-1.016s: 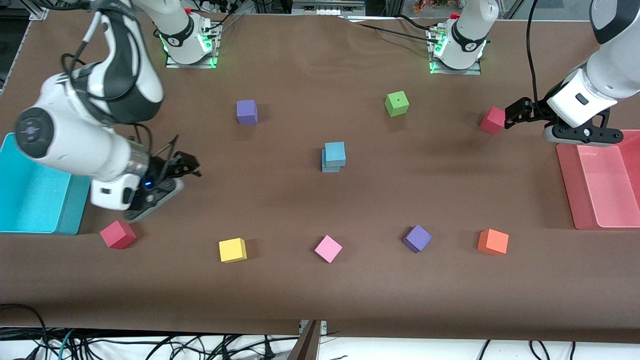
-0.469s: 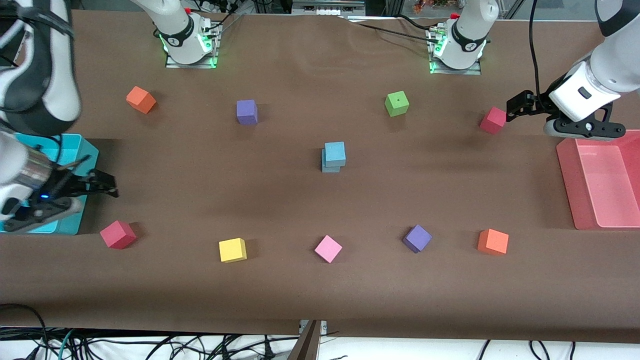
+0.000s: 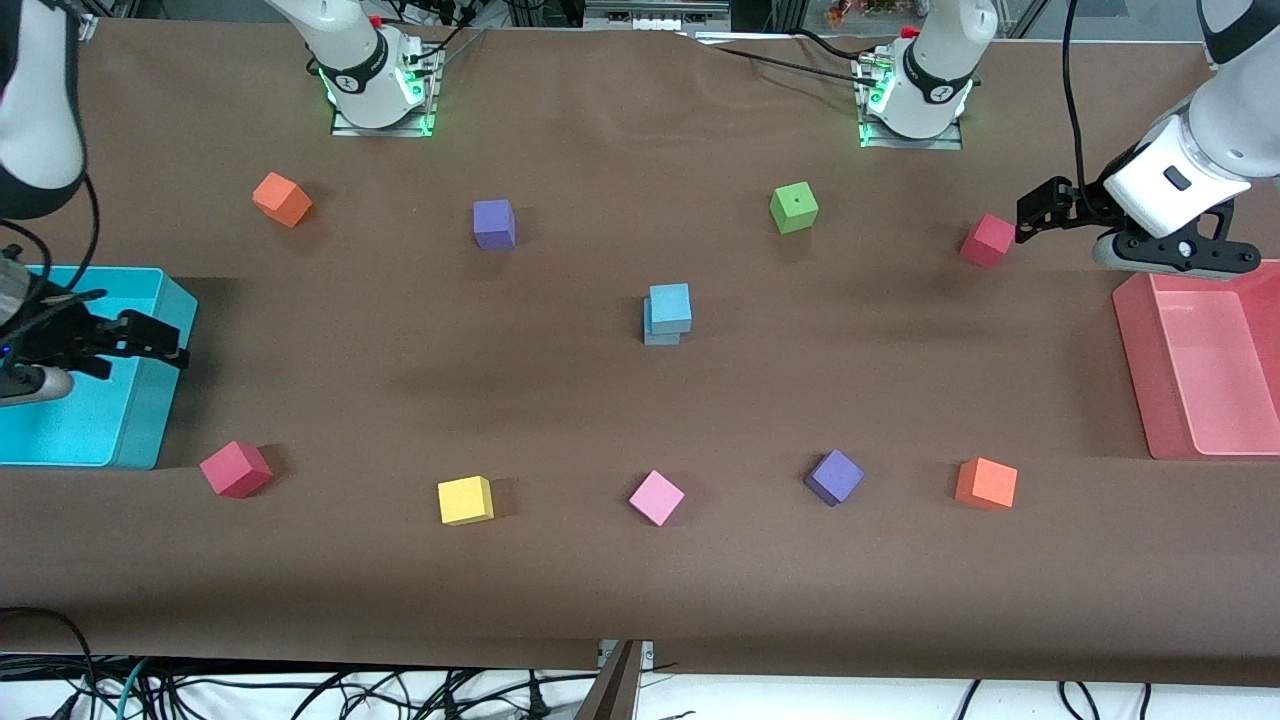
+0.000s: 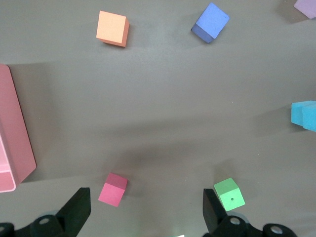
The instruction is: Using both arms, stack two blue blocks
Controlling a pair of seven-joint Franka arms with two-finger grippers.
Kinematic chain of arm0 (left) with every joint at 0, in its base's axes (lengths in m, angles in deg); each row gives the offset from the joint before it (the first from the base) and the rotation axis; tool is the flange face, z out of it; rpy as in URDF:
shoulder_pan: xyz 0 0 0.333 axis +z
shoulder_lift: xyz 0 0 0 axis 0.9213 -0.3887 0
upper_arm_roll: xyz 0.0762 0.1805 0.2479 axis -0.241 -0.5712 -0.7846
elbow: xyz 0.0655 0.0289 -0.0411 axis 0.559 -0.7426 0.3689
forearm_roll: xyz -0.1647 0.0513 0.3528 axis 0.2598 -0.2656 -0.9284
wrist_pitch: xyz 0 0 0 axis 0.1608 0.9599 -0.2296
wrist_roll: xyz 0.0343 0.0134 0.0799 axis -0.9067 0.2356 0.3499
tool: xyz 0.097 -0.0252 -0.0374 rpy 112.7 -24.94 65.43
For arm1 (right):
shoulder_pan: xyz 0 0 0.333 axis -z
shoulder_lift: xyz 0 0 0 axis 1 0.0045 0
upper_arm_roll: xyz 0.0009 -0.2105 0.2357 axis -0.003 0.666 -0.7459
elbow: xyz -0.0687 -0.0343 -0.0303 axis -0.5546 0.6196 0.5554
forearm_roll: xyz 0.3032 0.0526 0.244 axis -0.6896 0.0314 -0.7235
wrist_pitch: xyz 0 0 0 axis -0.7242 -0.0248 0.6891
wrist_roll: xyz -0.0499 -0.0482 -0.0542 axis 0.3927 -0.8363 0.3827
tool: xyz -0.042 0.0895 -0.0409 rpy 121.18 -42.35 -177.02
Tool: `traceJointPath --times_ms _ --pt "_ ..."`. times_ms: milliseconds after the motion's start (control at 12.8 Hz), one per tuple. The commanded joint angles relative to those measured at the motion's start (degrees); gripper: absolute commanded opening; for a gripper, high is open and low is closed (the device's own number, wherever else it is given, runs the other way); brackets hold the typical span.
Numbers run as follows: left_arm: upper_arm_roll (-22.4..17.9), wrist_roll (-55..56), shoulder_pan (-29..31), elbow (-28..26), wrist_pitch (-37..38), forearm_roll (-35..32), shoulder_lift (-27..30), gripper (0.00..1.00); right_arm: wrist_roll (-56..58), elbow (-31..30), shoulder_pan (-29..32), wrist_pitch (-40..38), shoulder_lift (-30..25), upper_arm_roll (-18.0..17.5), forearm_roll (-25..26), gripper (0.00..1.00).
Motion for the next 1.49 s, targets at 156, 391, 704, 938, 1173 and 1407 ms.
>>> traceJointPath --times_ms 156,391,704,938,1173,1407 --pt "0.0 -2.0 2.0 -0.1 -0.1 -0.6 1.6 1.0 -4.3 -7.5 2.6 1.1 -4.7 -4.0 4.3 1.0" --pt "0.4 -2.9 2.1 -0.2 -0.4 -0.6 1.5 1.0 -4.0 -5.3 2.2 0.6 -3.3 -3.9 5.9 1.0" --pt "0.4 -2.9 2.2 -0.2 -0.5 -0.5 1.6 1.0 -4.2 -3.4 2.5 0.3 -1.8 -3.7 5.9 1.0" --pt "0.4 -2.9 2.2 -0.2 -1.0 -0.5 1.4 1.0 -4.2 -3.3 2.4 0.3 -1.8 -3.8 5.8 1.0" --pt "0.4 -2.9 2.1 -0.2 -1.0 -0.5 1.3 1.0 -11.9 -3.3 2.3 -0.1 -1.8 -3.8 5.9 1.0" --pt "0.4 -2.9 2.2 -0.2 -0.9 -0.4 1.4 1.0 -14.4 -3.3 2.7 -0.1 -1.8 -3.7 5.7 1.0"
